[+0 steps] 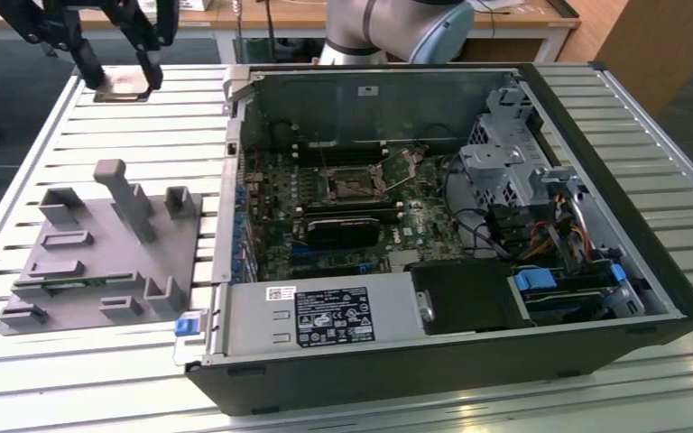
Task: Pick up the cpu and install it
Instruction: 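Pick up the cpu and move it towards the insertion slot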
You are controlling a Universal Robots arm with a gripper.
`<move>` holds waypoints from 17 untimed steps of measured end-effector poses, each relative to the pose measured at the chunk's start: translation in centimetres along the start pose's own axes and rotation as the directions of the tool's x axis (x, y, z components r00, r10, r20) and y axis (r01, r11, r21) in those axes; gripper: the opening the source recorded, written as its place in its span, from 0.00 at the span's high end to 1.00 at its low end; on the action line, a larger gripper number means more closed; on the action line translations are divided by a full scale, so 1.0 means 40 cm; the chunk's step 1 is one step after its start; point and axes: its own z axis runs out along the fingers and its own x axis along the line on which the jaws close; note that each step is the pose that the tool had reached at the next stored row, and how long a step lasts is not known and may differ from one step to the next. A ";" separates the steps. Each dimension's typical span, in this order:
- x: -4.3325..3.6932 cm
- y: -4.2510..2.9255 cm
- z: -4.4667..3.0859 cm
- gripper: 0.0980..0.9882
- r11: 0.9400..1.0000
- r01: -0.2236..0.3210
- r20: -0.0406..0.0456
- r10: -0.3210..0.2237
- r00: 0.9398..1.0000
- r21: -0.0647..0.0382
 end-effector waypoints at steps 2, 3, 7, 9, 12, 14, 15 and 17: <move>-0.023 0.001 0.001 0.51 1.000 0.000 0.000 0.000 1.000 -0.001; -0.034 0.001 0.001 0.51 1.000 0.000 0.000 0.000 1.000 -0.002; -0.077 0.004 0.003 0.51 1.000 0.000 0.000 0.000 1.000 -0.003; -0.092 0.005 0.005 0.51 1.000 0.000 0.000 0.000 1.000 -0.003; -0.115 0.011 0.007 0.51 1.000 0.000 0.000 0.000 1.000 -0.002; -0.129 0.014 0.009 0.51 1.000 0.000 0.000 0.000 1.000 -0.003; -0.136 0.015 0.010 0.51 1.000 0.000 0.000 0.000 1.000 -0.003; -0.152 0.019 0.011 0.51 1.000 0.000 0.000 0.000 1.000 -0.002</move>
